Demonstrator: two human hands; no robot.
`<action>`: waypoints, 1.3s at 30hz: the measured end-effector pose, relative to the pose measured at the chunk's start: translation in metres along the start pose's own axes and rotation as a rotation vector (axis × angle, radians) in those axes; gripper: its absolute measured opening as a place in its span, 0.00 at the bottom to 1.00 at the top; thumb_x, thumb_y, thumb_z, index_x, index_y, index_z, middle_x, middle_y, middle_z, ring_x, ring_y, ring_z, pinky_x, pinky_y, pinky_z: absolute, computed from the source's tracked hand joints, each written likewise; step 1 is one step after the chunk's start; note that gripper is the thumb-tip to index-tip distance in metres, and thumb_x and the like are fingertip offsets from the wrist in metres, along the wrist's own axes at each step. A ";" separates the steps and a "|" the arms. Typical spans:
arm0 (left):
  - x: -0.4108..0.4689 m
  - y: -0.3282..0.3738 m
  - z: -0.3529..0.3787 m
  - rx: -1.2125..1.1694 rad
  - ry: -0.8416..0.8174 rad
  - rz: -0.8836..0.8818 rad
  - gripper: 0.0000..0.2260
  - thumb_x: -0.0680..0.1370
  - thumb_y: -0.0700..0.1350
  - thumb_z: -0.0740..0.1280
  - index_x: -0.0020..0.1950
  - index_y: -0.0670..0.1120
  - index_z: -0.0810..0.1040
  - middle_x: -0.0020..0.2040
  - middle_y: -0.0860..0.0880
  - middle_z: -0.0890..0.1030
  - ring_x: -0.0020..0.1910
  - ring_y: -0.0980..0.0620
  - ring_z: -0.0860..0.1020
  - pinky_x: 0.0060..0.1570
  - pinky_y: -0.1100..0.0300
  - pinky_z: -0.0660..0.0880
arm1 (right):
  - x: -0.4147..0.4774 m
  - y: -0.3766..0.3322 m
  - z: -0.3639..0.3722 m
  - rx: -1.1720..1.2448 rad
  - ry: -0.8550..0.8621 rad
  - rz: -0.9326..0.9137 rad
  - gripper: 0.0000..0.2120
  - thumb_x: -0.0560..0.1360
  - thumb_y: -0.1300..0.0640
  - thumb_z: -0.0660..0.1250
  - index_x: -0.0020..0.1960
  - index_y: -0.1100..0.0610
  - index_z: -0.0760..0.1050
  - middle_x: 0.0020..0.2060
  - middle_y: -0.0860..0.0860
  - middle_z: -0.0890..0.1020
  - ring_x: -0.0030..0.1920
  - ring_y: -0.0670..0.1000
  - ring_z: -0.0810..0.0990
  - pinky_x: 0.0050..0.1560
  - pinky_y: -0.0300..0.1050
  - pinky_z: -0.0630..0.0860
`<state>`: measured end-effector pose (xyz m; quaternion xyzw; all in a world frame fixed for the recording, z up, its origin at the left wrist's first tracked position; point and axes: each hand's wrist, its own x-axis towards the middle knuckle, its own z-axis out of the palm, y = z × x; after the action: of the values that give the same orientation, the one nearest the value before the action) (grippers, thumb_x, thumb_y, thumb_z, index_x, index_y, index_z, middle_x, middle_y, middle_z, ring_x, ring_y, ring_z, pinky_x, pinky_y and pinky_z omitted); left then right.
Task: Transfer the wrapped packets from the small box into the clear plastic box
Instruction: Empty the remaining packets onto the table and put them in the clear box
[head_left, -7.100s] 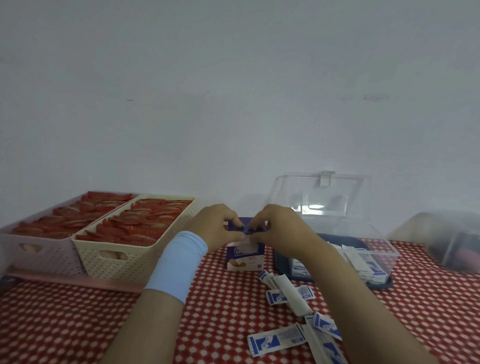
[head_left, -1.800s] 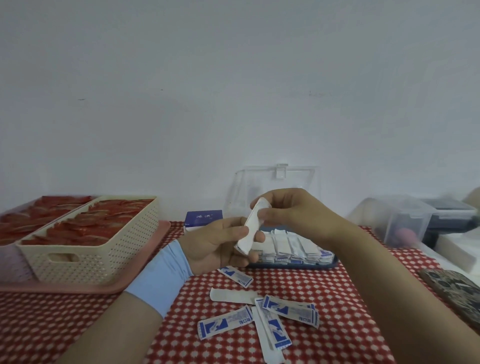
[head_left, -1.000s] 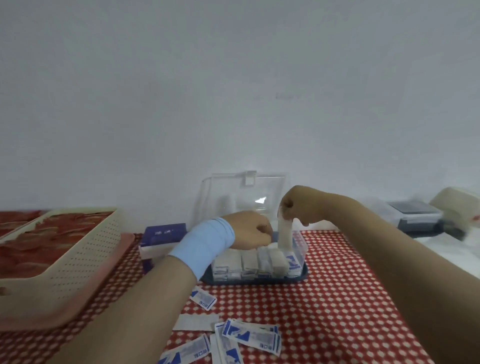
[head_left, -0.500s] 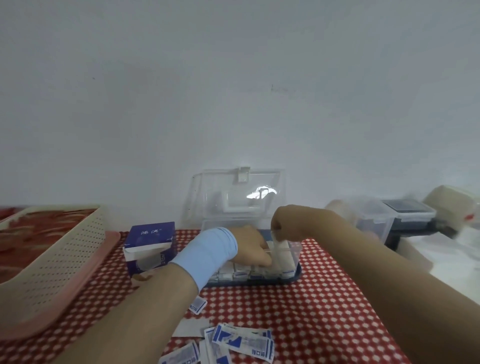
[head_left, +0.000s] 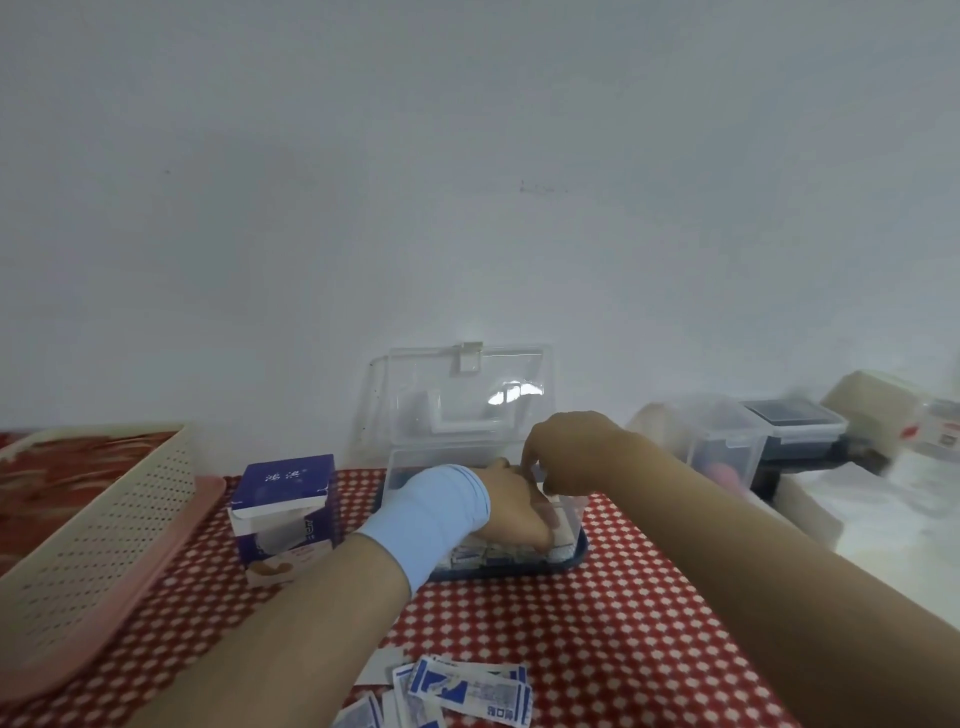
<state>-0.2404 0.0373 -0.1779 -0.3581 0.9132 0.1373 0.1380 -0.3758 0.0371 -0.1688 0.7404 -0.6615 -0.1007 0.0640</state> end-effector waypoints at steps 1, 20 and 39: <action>0.001 0.000 0.000 0.017 -0.008 0.002 0.23 0.75 0.57 0.63 0.70 0.58 0.73 0.76 0.51 0.65 0.73 0.46 0.61 0.71 0.41 0.64 | -0.002 0.003 0.000 0.029 0.024 -0.003 0.15 0.77 0.57 0.68 0.62 0.46 0.81 0.56 0.47 0.83 0.54 0.51 0.81 0.57 0.45 0.78; -0.100 -0.035 -0.011 -0.259 0.436 0.029 0.06 0.78 0.47 0.66 0.53 0.51 0.82 0.48 0.55 0.81 0.48 0.55 0.78 0.52 0.60 0.76 | -0.058 -0.044 -0.059 0.409 0.173 -0.005 0.09 0.78 0.54 0.65 0.51 0.47 0.84 0.46 0.45 0.85 0.43 0.48 0.83 0.51 0.47 0.82; -0.132 -0.085 0.081 0.106 0.167 -0.203 0.18 0.82 0.50 0.63 0.72 0.53 0.74 0.70 0.49 0.75 0.65 0.46 0.75 0.55 0.57 0.69 | -0.101 -0.137 -0.003 0.346 -0.373 -0.061 0.07 0.75 0.47 0.72 0.45 0.49 0.77 0.42 0.45 0.79 0.42 0.45 0.75 0.48 0.43 0.73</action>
<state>-0.0760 0.0874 -0.2198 -0.4512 0.8865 0.0439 0.0933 -0.2533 0.1536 -0.1904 0.7284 -0.6468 -0.1228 -0.1900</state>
